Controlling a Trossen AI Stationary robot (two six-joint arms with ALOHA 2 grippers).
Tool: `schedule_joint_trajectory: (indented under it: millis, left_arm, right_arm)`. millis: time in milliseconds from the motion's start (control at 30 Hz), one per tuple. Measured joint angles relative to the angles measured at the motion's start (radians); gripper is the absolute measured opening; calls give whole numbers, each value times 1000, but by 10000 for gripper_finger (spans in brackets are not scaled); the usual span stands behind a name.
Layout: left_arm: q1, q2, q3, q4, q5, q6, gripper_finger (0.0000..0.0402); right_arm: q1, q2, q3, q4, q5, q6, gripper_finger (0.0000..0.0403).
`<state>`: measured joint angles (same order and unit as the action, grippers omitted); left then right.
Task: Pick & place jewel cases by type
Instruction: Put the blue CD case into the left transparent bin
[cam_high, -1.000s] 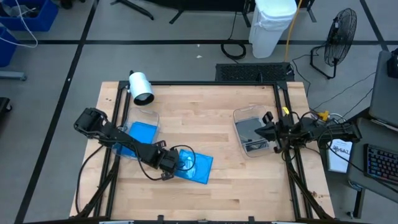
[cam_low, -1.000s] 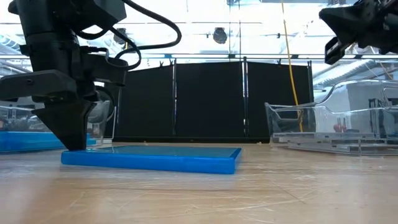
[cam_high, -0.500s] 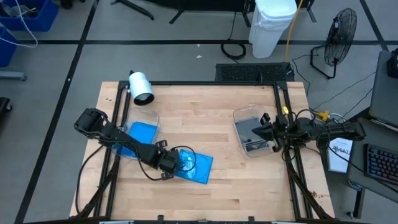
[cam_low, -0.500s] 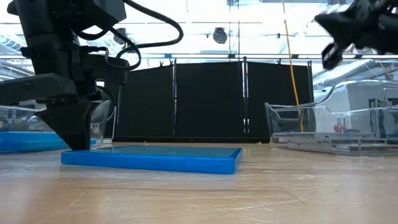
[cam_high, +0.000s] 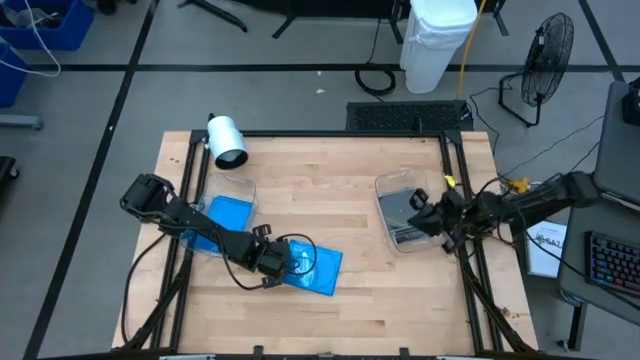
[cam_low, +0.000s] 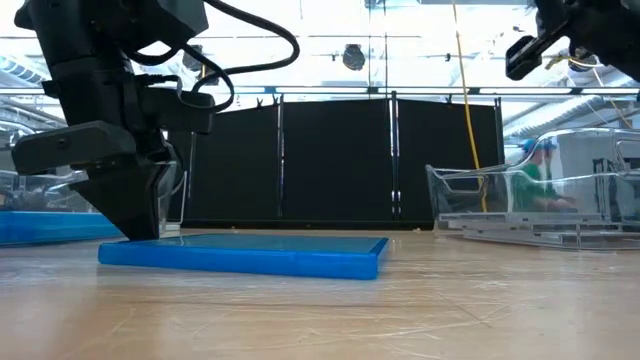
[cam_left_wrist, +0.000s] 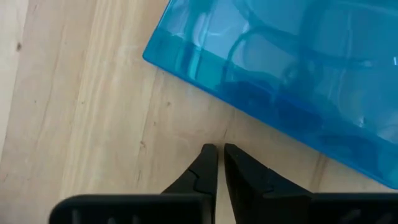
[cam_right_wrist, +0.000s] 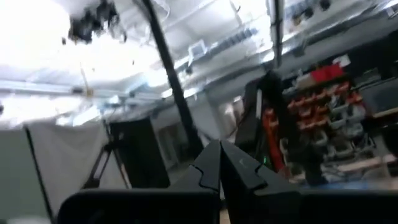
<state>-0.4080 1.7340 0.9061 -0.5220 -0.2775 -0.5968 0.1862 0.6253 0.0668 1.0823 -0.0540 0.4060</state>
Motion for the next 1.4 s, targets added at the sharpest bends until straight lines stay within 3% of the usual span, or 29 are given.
schedule_joint_trajectory:
  millis: [167,267,400,567,667,933,1133,1400]
  left_arm:
    - [0,0,0,1,3,-4,35]
    - [0,0,0,2,4,-5,35]
    - [1,-1,0,2,7,-4,35]
    - [1,-1,0,2,12,-8,35]
    - [1,-2,0,2,15,-7,35]
    - [2,-3,1,0,89,29,35]
    - [1,-5,3,1,171,141,26]
    - [9,-5,1,40,179,170,4]
  right_arm:
    - [96,195,122,11,-3,-119,0]
    - [168,340,280,-62,-33,-209,0]
    - [250,551,592,-434,-25,-293,0]
    - [283,820,1001,-1118,243,-297,0]
    - [276,962,1129,-1330,307,-213,0]
    - [272,1189,1120,-1380,308,6,0]
    - [269,1272,1075,-1332,316,115,0]
    - [242,1327,1035,-1178,328,153,0]
